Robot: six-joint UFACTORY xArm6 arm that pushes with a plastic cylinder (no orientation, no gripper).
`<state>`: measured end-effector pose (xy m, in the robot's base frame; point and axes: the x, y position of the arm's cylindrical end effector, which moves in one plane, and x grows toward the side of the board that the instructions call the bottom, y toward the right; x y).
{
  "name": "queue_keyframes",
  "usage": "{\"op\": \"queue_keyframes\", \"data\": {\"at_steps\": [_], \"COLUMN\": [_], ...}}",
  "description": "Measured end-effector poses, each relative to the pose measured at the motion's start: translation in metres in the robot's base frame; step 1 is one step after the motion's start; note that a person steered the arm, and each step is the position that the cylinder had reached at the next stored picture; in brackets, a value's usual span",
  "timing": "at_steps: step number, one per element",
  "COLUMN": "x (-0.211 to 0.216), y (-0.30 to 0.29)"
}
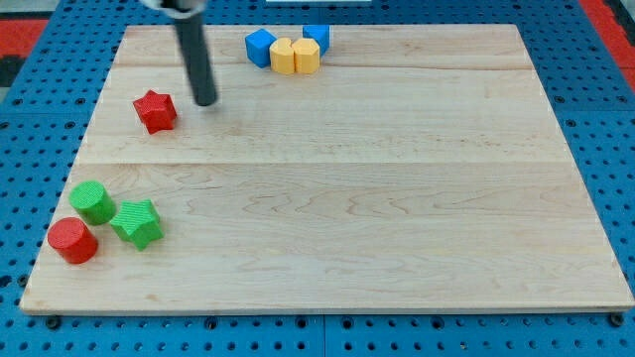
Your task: Slide the red star closer to the group of blocks
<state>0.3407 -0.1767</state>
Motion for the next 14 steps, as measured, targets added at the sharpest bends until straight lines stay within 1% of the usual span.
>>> {"op": "queue_keyframes", "data": {"at_steps": [1, 2, 3, 4, 5, 6, 7, 8, 9, 10, 11, 12, 13, 14], "x": [0.042, 0.032, -0.031, -0.013, 0.0, 0.011, 0.032, 0.035, 0.056, 0.076, 0.077, 0.075, 0.058, 0.05], "y": [-0.061, -0.018, -0.014, -0.079, -0.099, -0.085, -0.089, -0.095, -0.105, -0.066, -0.013, -0.012, -0.024, -0.027]}}
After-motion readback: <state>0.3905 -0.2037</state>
